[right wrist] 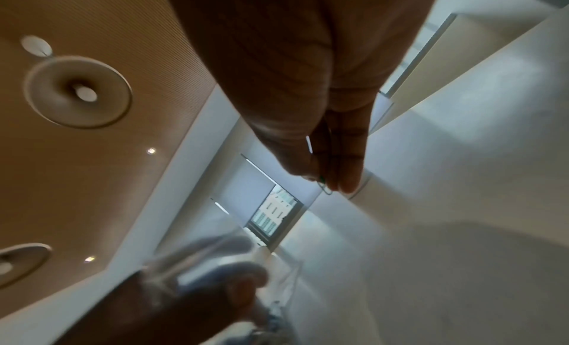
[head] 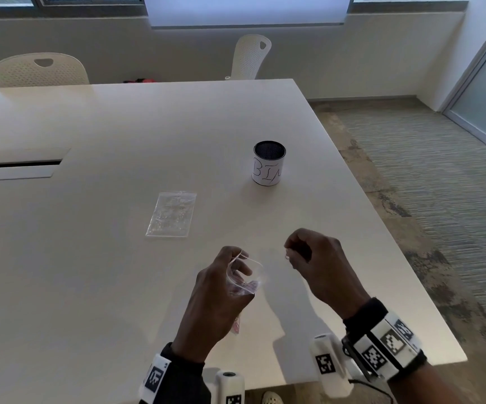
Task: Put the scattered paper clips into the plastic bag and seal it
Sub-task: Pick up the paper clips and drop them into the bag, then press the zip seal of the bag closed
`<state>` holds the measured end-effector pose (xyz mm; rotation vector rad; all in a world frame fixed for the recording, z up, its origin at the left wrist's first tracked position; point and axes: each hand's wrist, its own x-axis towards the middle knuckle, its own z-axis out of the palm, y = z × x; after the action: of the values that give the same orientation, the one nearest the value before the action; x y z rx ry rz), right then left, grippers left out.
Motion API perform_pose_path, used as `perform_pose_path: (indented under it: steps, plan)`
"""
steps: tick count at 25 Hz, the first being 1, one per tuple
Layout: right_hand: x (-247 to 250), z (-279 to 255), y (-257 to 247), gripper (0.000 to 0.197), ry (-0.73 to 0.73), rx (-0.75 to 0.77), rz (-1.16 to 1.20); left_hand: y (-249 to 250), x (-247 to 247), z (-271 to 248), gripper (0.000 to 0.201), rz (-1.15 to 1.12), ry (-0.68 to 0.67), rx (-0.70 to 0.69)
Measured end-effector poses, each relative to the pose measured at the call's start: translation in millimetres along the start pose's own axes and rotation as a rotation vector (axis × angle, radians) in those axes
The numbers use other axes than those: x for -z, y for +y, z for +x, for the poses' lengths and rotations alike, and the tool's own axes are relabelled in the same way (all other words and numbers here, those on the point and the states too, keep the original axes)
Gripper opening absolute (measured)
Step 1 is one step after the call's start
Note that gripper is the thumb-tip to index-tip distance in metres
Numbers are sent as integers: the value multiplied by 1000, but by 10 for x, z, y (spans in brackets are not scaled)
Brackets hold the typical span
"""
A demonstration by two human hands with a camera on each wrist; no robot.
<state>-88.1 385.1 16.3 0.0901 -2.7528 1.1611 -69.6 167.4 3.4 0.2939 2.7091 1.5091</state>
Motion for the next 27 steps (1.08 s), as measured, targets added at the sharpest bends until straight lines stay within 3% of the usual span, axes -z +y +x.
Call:
perform_pose_path:
  steps: [4,7,10,13,17,23,27]
  plan:
    - [39,-170,-434,11,65,76,217,2,2,6,41,8,-9,-10]
    - [-36,-233,-608,10,19,146,247,6,4,18,43,12,-12,-19]
    - [-94,-216,-623,8,-85,196,199,-3,4,28,44,6,-15,-19]
    - [-16,-210,-589,7,-79,183,173,-8,37,29,44,-2,-8,-30]
    - [35,-291,-591,29,-202,230,-64,-10,68,63,49,-35,4,-37]
    - [-69,-310,-637,7,-189,208,-114,3,38,112,49,-86,0,-78]
    - [-29,-255,-665,4,-181,184,-68,-26,51,104,77,-178,-24,-68]
